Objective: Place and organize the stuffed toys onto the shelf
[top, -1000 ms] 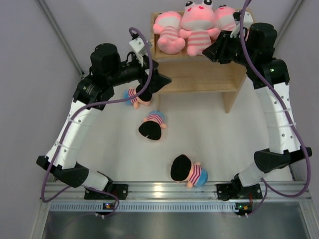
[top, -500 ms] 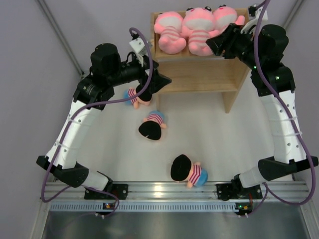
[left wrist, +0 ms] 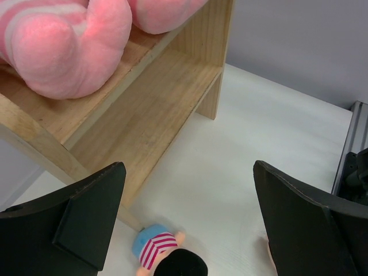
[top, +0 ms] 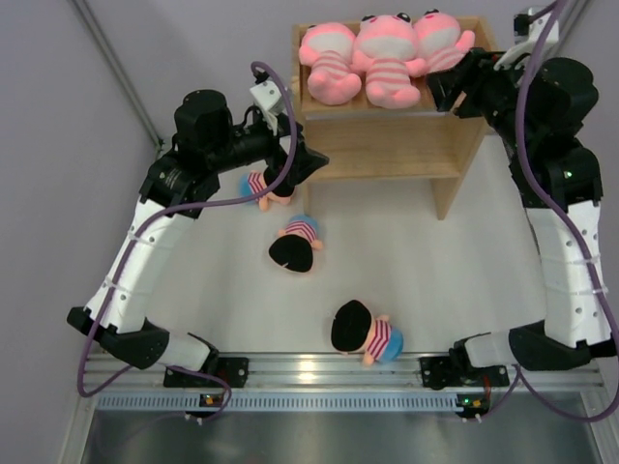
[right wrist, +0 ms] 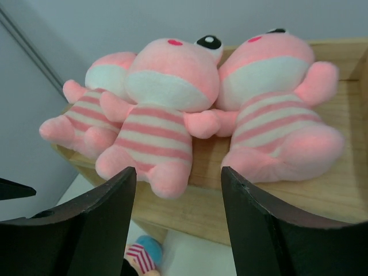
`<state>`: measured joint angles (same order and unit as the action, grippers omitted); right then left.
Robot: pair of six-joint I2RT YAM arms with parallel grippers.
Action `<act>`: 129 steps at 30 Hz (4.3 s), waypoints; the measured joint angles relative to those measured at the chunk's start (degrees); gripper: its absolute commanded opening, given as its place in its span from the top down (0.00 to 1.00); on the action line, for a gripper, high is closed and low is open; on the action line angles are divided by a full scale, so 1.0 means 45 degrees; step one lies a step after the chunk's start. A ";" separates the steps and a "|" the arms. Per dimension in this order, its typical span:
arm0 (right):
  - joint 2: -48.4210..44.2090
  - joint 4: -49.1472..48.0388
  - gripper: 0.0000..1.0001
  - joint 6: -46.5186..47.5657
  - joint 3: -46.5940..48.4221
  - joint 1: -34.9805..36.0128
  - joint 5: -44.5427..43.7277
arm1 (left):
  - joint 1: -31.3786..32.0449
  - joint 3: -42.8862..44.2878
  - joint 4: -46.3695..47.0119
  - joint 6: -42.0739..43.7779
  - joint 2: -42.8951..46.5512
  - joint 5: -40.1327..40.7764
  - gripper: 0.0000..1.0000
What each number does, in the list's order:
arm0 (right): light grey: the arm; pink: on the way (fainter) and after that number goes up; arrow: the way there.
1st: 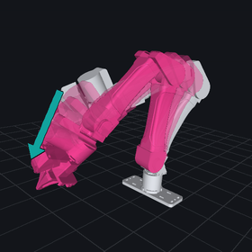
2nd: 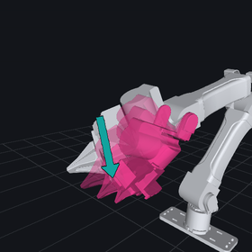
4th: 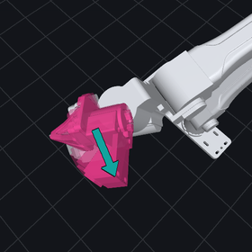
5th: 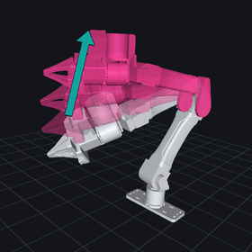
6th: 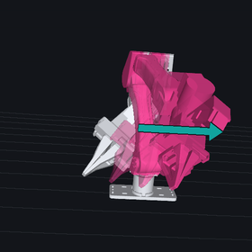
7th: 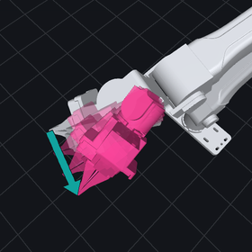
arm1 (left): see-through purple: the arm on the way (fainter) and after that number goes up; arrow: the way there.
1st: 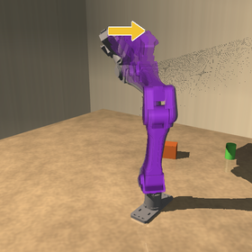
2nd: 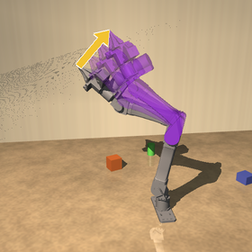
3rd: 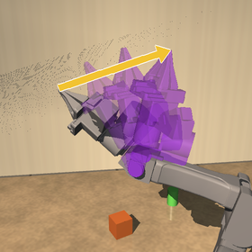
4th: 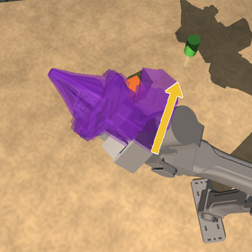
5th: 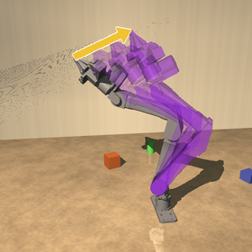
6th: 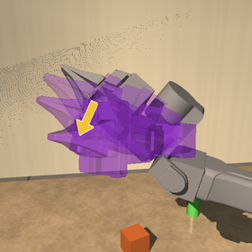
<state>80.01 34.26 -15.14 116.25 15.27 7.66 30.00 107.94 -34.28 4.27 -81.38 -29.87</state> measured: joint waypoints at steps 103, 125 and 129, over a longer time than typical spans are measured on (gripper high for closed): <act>-0.8709 -0.1729 0.23 0.3196 -1.1997 -0.2006 0.3648 | 0.5236 -0.9044 -0.0189 0.6785 -0.2181 0.0034 1.00; -0.7830 0.0539 0.15 1.3707 -1.2658 0.2385 0.6931 | 0.1161 -0.6465 -0.2463 0.6067 -0.0257 -0.5183 1.00; -0.7145 0.0714 0.14 1.4382 -1.2463 0.3002 0.6334 | 0.1161 -0.6465 -0.2560 0.6067 -0.0257 -0.5212 1.00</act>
<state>47.86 37.47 49.58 60.16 28.77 36.16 35.22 78.85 -45.80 31.57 -82.54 -53.32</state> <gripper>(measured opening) 0.858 0.058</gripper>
